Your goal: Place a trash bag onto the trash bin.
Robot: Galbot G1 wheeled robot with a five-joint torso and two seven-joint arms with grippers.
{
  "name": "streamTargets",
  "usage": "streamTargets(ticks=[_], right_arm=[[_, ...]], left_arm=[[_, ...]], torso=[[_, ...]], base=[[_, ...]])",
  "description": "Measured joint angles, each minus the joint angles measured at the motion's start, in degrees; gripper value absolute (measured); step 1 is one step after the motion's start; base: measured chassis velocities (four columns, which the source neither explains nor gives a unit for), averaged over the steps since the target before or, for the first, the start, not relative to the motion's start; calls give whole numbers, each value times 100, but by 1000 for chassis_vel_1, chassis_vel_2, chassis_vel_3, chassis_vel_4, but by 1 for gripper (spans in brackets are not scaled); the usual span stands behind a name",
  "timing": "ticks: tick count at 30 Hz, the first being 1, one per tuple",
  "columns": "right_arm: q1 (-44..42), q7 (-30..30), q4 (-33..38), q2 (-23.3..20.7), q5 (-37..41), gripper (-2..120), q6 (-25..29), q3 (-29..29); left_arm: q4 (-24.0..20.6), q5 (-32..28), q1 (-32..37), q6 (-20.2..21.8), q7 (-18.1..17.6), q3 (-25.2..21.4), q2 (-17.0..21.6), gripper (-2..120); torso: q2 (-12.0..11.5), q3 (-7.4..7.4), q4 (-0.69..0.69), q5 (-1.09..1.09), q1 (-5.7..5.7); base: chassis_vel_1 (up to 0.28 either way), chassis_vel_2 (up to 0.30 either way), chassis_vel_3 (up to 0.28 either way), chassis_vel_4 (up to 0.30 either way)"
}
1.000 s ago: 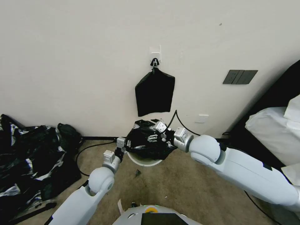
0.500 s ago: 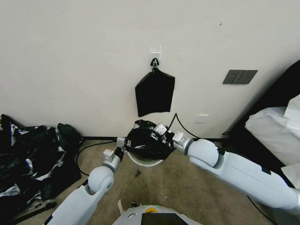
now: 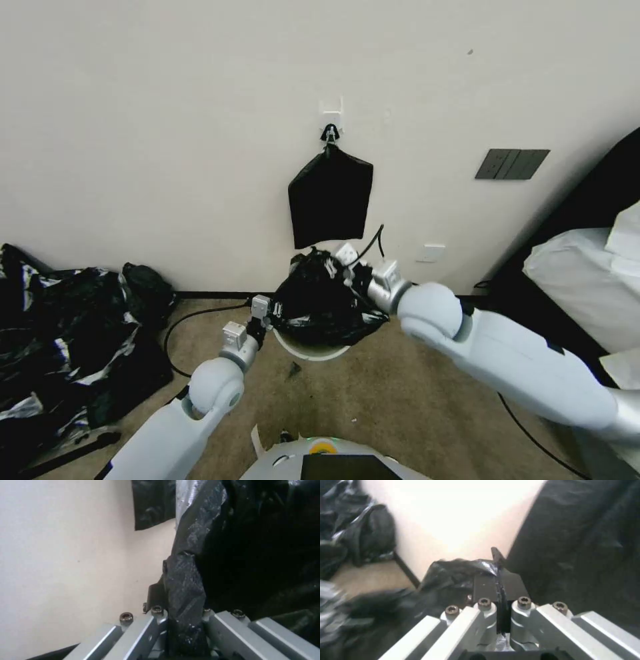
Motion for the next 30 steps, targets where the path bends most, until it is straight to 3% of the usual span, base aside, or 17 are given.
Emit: streamTargets(ticks=[4, 14, 19, 25, 30], right_arm=[[214, -53, -439, 30, 394, 0, -17, 48], [256, -942, -1481, -138, 1127, 0, -73, 201], [-67, -1120, -1656, -287, 1276, 0, -107, 489], [-579, -1127, -1560, -525, 1581, 5, 153, 758], [-813, -956, -1492, -514, 1839, 18, 520, 898]], left_arm=[[-68, 57, 75, -101, 148, 5, -9, 1], [-140, 94, 191, -515, 428, -24, -87, 1], [-134, -87, 225, -719, 420, -61, -204, 1], [-83, -709, 203, -902, 395, -138, -367, 1], [4, -1017, 183, -974, 463, -210, -470, 1]], torso=[[0, 0, 0, 1, 0], [0, 0, -1, 1, 0], [0, 0, -1, 2, 0], [0, 0, -2, 0, 0], [0, 0, 0, 1, 0]], base=[[0, 0, 0, 0], [0, 0, 0, 0], [0, 0, 0, 0], [0, 0, 0, 0], [0, 0, 0, 0]])
